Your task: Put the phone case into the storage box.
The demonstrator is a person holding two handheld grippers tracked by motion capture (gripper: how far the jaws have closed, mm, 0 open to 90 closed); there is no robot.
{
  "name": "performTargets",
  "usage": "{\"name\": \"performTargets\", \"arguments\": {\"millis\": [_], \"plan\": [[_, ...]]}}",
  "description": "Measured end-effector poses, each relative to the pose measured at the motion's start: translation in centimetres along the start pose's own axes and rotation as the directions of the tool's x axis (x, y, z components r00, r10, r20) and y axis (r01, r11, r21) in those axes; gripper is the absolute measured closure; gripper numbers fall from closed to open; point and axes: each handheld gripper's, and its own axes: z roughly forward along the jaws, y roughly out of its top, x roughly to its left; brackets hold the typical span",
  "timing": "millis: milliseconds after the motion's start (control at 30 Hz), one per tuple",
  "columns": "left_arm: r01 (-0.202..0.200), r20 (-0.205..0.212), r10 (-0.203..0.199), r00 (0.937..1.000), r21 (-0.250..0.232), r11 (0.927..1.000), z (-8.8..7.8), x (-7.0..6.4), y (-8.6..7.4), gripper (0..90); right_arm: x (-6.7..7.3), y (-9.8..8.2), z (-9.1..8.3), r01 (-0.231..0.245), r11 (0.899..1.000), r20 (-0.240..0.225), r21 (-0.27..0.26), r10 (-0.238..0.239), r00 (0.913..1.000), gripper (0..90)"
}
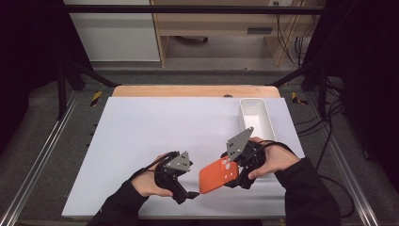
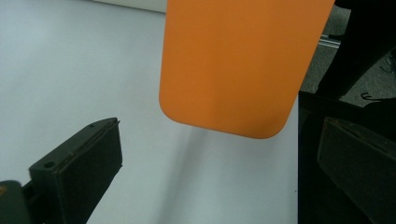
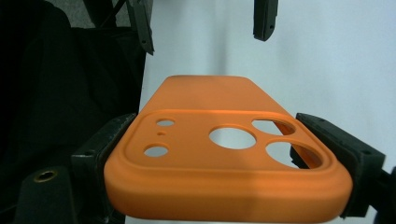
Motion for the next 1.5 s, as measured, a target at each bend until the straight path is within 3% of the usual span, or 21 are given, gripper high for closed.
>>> {"name": "performTargets", "arguments": {"millis": [167, 933, 1400, 1500], "plan": [[-0.009, -0.009, 0.009, 0.9999, 0.04, 0.9991, 0.4, 0.0, 0.2, 0.0, -0.1, 0.3, 0.5, -0.003, 1.0, -0.014, 0.024, 0.004, 0.9999, 16.3], [-0.053, 0.014, 0.052, 0.9985, 0.131, 0.99, 1.9, -0.2, 1.9, 0.0, -0.2, 1.5, 1.9, 0.006, 0.997, -0.024, 0.079, -0.004, 0.9997, 16.3], [-0.093, 0.014, 0.092, 0.9956, 0.188, 0.9777, 2.8, -0.7, 2.8, 0.0, -0.1, 1.7, 2.5, -0.006, 0.996, -0.029, 0.085, 0.009, 0.9995, 16.3], [-0.107, 0.007, 0.108, 0.9942, 0.214, 0.971, 3.2, -0.8, 3.0, 0.0, -0.2, 1.8, 2.5, -0.006, 0.997, -0.028, 0.082, 0.009, 0.9996, 16.3]]}}
